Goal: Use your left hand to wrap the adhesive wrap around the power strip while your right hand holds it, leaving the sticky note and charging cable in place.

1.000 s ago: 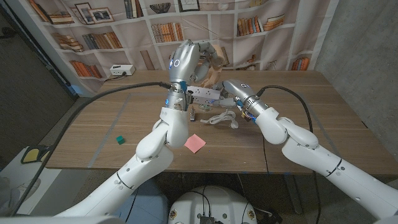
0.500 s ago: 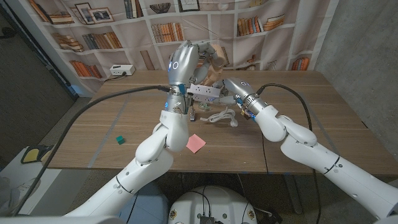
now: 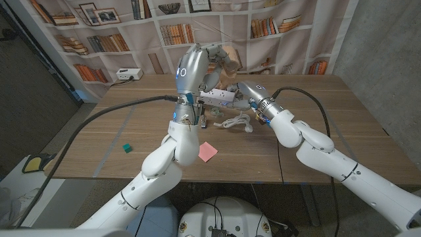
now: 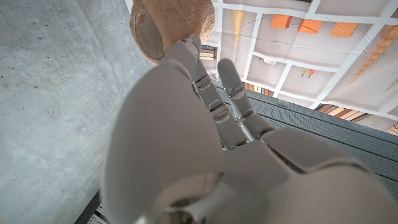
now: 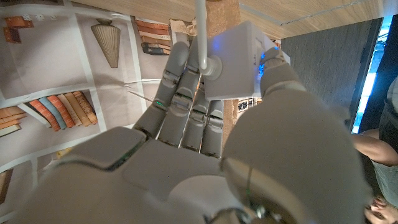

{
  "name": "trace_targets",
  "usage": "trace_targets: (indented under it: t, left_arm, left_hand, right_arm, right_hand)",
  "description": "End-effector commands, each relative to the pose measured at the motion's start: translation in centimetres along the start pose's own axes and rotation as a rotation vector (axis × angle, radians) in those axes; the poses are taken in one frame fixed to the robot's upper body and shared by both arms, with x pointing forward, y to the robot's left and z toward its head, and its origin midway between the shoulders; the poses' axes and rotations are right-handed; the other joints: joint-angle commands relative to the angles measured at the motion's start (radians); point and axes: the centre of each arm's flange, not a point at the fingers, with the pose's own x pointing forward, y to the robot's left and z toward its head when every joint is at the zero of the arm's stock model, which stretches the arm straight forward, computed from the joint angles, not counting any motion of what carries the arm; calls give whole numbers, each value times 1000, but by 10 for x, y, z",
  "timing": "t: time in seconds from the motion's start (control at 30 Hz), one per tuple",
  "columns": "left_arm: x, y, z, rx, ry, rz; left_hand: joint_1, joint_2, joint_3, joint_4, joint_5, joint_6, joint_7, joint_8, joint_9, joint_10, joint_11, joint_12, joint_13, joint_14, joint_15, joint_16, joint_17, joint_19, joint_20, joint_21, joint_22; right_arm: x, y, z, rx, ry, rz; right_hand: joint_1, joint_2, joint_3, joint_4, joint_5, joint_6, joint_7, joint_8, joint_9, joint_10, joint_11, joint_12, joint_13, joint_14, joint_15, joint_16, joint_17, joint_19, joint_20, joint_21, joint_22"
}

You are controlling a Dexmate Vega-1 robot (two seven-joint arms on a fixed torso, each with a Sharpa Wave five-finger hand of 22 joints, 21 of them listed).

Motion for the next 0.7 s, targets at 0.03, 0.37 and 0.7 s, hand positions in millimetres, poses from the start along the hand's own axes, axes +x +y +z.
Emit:
trace_targets:
  t: [0.03,0.37,0.7]
  left_arm:
    - [-15,8,11,-23,-8,29]
    - [-18,13,11,-49,14,41]
    - [-24,15,15,-90,25,49]
  left_hand:
    - [-3,-5,1,1,6,5,-5,2,4,7,-1,0,0,11,3,3,4,-1,0,6,2]
    - [-1,-4,1,1,8,4,-5,2,5,7,-2,0,2,10,4,3,3,-2,1,8,1]
    - [-2,-5,0,1,9,5,-4,2,5,9,0,1,2,10,3,4,3,-3,1,11,1]
  right_arm:
    - [3,2,-6,-19,23,12]
    - [5,3,-11,-25,46,12]
    - [7,-1,-13,-25,58,-6]
  right_hand:
    - [128,136,67,6,5,87,-83,6,3,135,-127,3,129,95,-129,-1,3,-3,-87,2,2]
    - [129,136,67,5,4,87,-84,6,4,137,-127,2,130,96,-129,-1,3,-2,-86,3,2]
    - [129,136,67,5,4,90,-85,7,4,135,-128,1,133,95,-129,-3,4,-3,-86,3,2]
